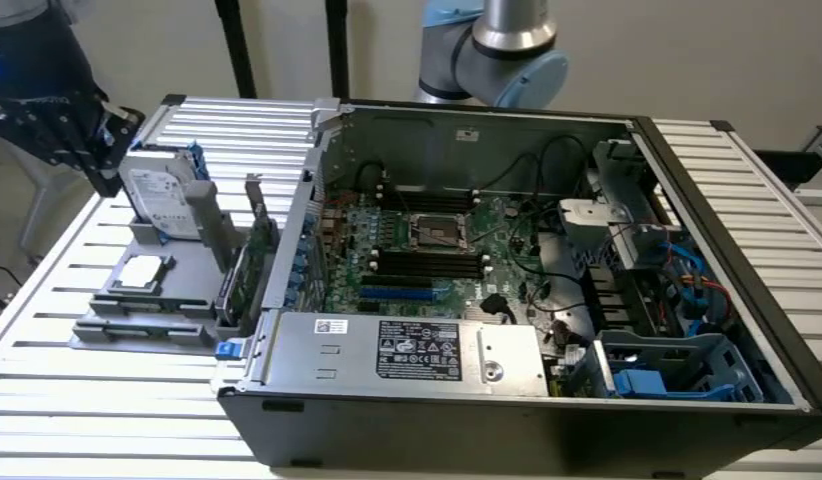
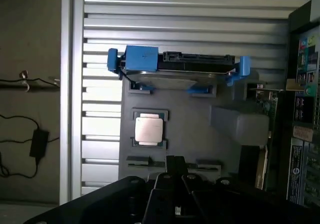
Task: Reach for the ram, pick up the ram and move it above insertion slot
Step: 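Reach for the ram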
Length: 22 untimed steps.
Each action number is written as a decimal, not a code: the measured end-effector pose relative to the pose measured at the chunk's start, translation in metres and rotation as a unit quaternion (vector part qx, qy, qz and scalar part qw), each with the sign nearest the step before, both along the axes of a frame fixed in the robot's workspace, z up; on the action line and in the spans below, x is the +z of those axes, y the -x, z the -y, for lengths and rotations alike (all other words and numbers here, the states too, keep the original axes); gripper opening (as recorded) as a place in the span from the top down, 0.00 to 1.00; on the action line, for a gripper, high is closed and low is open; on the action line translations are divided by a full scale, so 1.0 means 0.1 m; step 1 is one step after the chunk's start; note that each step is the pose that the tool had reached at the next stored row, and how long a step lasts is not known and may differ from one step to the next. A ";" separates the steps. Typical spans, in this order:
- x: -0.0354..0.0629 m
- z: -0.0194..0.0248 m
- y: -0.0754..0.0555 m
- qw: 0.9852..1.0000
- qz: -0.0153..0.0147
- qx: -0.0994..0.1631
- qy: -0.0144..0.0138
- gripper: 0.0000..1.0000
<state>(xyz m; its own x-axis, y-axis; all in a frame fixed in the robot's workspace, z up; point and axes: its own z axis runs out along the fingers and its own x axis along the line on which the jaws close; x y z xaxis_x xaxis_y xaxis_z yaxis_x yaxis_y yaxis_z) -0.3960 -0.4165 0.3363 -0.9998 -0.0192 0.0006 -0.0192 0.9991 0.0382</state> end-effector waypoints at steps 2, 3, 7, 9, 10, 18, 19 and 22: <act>-0.004 0.089 -0.01 1.000 0.000 0.000 0.000 0.89; -0.005 0.134 -0.02 1.000 0.000 0.000 0.000 0.89; -0.019 0.295 -0.07 1.000 0.000 0.000 0.000 0.89; -0.025 0.358 -0.11 1.000 0.000 0.000 0.000 0.89; -0.031 0.384 -0.14 1.000 0.000 0.000 0.000 0.89; -0.078 0.560 -0.25 1.000 0.000 0.000 0.000 0.89; -0.080 0.569 -0.26 1.000 0.000 0.000 0.000 0.89; -0.084 0.588 -0.25 1.000 0.000 0.000 0.000 0.89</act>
